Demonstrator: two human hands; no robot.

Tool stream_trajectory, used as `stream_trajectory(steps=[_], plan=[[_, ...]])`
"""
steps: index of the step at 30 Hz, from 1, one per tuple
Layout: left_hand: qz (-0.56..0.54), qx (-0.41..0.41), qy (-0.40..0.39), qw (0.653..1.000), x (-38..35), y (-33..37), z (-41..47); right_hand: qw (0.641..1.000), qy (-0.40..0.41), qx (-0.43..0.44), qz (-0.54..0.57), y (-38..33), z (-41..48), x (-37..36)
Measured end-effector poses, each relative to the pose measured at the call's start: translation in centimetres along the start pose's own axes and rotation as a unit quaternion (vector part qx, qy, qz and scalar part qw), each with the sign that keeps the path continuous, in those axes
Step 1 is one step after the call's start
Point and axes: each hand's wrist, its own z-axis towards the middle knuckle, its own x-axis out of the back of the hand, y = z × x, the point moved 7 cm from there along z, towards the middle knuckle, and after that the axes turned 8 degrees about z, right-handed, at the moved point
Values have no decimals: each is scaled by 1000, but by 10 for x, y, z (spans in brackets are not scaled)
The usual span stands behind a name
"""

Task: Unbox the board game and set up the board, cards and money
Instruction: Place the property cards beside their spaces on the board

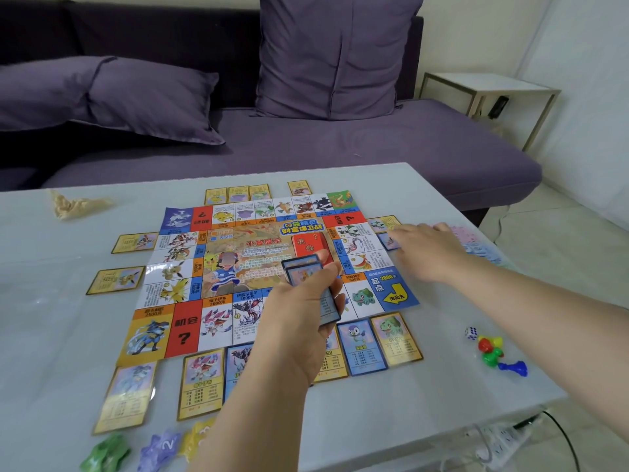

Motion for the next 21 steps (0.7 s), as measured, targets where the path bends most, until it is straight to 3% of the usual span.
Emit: stream_trajectory(steps=[7, 16, 21], plan=[[-11, 4, -4, 1000, 0, 0, 0, 996, -89, -2, 23, 1, 16, -13], [-23, 16, -5, 1000, 0, 0, 1, 995, -95, -5, 24, 2, 18, -17], [-67, 30, -37, 997, 1, 3, -1, 998, -2, 12, 65, 0, 6, 13]])
